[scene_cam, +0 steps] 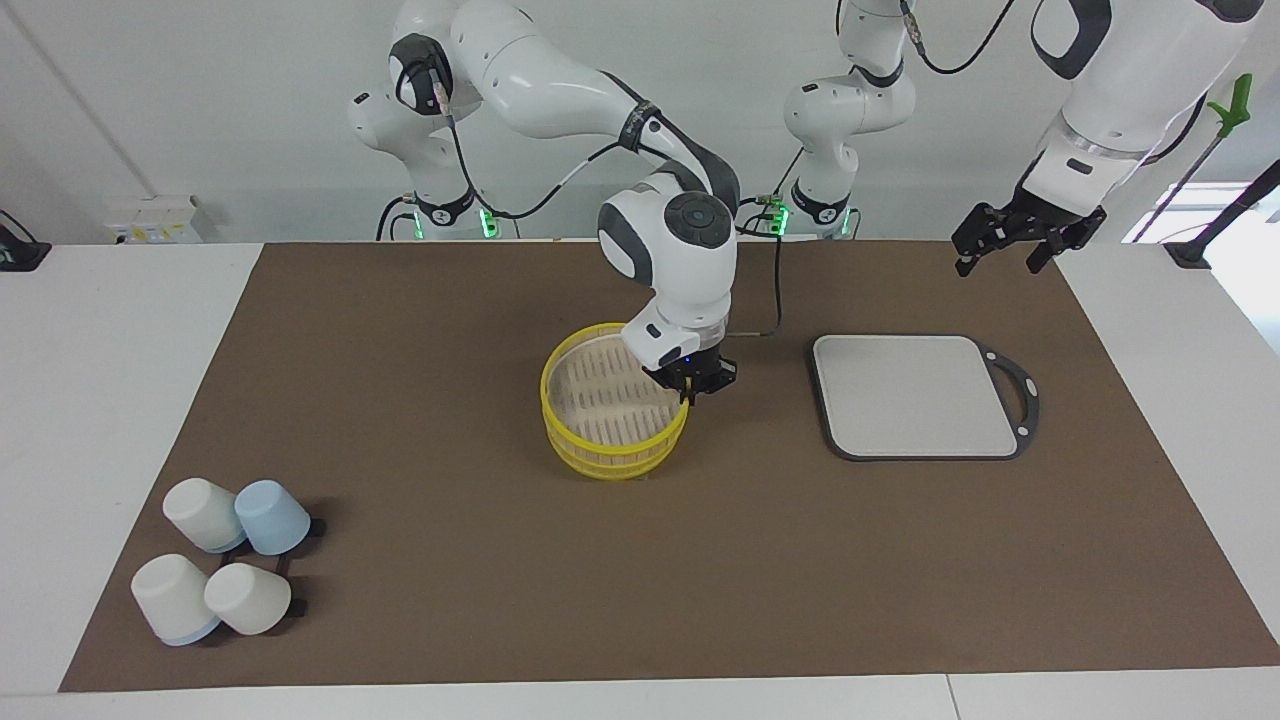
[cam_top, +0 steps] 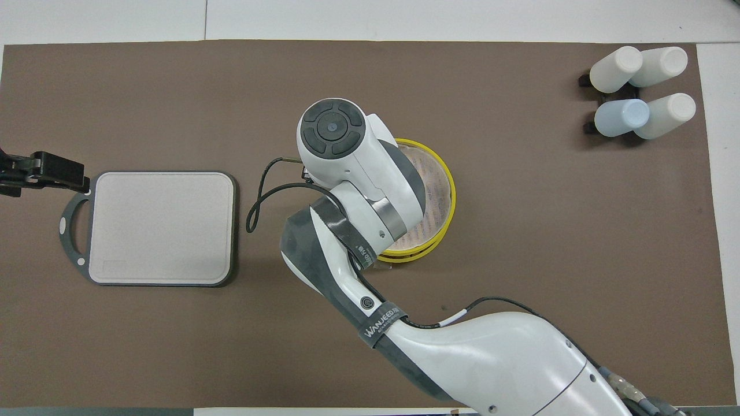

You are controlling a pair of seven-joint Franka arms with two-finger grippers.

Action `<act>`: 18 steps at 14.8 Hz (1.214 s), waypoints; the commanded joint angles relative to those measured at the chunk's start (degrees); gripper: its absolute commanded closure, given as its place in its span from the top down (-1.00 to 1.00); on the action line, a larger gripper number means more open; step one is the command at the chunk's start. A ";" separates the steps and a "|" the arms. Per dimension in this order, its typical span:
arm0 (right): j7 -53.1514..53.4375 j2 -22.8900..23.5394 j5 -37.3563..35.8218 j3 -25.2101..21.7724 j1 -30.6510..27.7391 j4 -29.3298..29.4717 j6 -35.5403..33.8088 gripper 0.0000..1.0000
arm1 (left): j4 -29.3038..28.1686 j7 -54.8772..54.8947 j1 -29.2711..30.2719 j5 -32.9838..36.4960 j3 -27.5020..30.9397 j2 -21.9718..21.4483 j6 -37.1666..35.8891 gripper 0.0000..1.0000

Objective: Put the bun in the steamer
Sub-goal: 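Lower the yellow-rimmed lid onto the steamer with the right gripper and release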

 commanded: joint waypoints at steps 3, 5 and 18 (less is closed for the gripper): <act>-0.81 -1.84 0.36 0.20 0.49 -2.21 -0.22 -1.00 | -0.25 0.43 -0.32 -0.41 0.37 -0.26 0.44 1.00; -0.37 -1.84 0.36 0.20 1.02 -2.21 -0.22 -1.00 | -0.16 0.43 -0.32 -0.41 0.46 -0.26 0.44 1.00; -3.09 -5.71 0.28 0.20 -1.08 -6.77 -0.57 -1.00 | -0.42 0.34 -0.32 -0.41 0.20 -0.52 0.27 1.00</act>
